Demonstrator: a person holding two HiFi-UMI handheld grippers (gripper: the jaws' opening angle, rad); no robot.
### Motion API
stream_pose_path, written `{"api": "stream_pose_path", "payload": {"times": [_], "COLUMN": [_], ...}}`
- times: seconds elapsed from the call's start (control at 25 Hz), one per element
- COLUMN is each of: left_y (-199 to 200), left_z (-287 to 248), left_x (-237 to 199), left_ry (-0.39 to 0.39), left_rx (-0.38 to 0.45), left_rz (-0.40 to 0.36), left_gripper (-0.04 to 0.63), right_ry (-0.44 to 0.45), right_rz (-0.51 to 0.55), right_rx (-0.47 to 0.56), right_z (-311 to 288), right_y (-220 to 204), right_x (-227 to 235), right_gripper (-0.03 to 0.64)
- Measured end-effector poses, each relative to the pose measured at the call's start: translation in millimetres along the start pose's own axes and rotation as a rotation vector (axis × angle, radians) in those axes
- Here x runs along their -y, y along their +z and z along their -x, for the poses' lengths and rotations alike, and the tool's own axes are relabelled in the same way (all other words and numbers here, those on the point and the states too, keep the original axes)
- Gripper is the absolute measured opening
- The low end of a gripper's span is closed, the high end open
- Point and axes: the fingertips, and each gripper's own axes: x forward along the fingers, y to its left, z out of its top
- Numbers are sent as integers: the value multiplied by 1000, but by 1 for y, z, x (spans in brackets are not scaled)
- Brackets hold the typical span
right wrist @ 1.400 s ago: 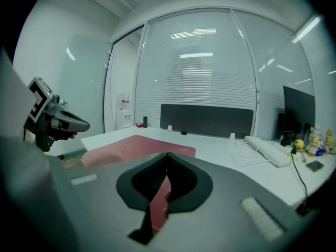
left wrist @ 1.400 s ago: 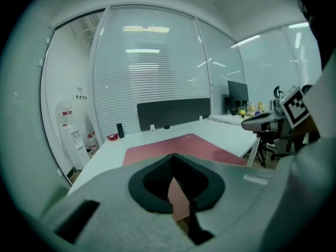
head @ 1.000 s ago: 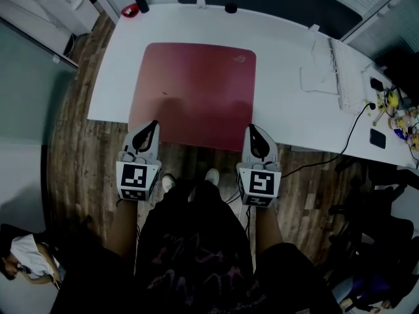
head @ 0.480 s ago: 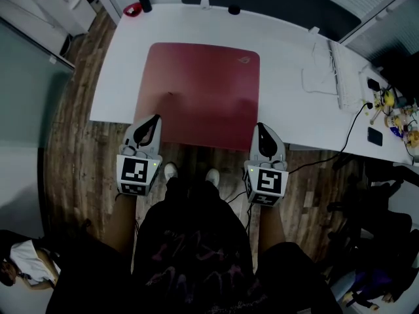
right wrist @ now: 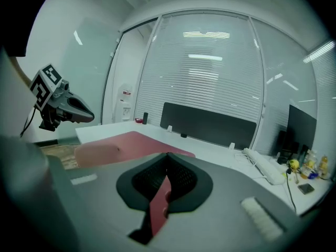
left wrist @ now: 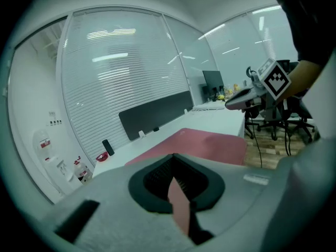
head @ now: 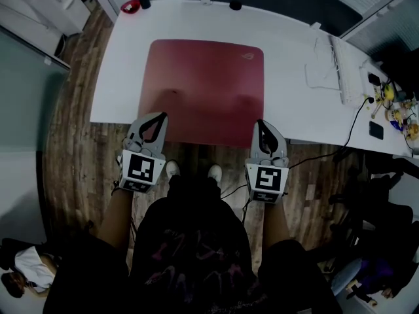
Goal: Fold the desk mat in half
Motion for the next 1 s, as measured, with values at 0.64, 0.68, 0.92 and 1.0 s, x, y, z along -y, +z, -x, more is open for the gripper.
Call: {"api": "stream_pose_path", "payload": {"times": [0.64,0.68,0.92,1.0], "left_y": [-55,-58,-75,-81], "left_z": [-16,-17,-22,-23], "left_x": [35,38,54,60], "left_ry": [-200,-212,-265,-286], "left_rx": [-145,-154,-199,-224], "left_rz": [-197,-206,-246,-265], "left_gripper": [5,5,38,69], "right_ry": [122,132,200,231], "right_rz": [226,248,378,443], "right_rx": [-98,-108,-165,-188], "right_z": [-18,-18,-20,-20], "right_y": [-46,-49,-73,-83], "right_x": [-52,-55,-77,-85], "right_gripper": [11,18,55,81]}}
